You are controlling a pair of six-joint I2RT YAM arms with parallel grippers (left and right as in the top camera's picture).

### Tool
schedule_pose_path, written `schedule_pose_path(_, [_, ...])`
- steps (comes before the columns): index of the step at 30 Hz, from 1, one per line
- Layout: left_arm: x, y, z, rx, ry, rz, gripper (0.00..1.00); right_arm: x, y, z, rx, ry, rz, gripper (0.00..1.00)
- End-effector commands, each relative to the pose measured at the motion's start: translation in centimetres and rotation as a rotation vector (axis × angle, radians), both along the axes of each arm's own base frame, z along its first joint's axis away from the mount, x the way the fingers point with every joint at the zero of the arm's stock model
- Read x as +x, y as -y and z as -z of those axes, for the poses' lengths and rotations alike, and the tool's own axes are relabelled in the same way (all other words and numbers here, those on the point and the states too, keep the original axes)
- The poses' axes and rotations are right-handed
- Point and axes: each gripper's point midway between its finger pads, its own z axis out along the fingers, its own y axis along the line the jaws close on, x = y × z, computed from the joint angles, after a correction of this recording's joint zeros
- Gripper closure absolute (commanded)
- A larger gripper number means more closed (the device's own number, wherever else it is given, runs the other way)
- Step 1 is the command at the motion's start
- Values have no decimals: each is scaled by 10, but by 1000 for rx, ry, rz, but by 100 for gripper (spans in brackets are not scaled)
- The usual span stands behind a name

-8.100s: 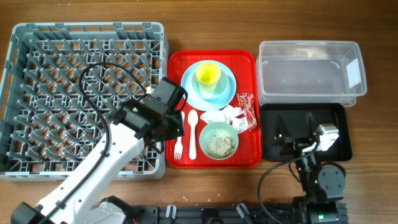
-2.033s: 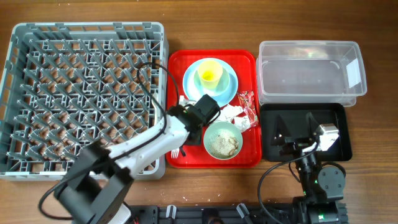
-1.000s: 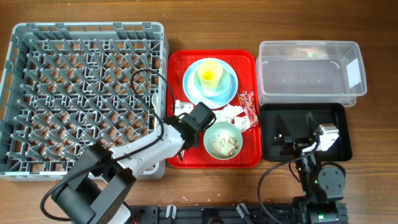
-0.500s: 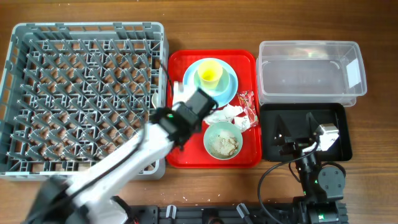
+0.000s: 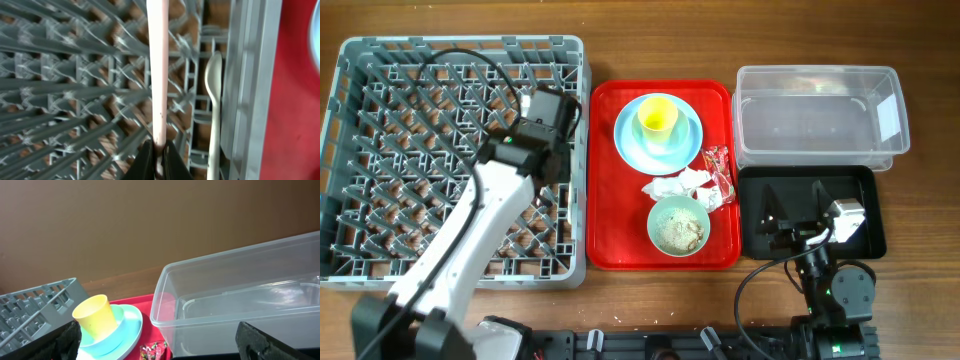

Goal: Sort waste into correct bins and load items into the dishwasher rack
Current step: 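Carry the white fork with left gripper and place it in the rack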

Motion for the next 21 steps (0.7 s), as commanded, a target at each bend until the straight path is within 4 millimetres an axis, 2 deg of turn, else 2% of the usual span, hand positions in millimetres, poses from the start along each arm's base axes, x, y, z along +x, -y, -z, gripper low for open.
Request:
schedule_pose_path(1, [-13,6,45,3,-200,61,94,0,1,-1,-17,8,8,0])
schedule_pose_path(4, [-15,3,59,18,-247,39,94,0,1,-1,-17,8,8,0])
schedule_pose_path(9, [-15,-2,60,11,-248,4,92,0,1,-1,-17,8,8,0])
schedule_pose_path(10, [-16,-2,60,10,-249,-5,90,0,1,-1,-16,8,8,0])
schedule_pose_path(12, [-16,-2,60,10,-247,-6,78,0,1,-1,-16,8,8,0])
schedule_pose_path(15, [-11,-7,56,6,-225,-23,78,0,1,-1,-17,8,8,0])
schedule_pose_path(16, [-8,-7,51,0,-209,-27,78,0,1,-1,-17,8,8,0])
schedule_pose_path(19, [12,-1,1,-74,-47,-65,77,0,1,-1,-16,8,8,0])
schedule_pose_path(21, [9,38,-42,-357,46,-60,72,0,1,-1,-16,8,8,0])
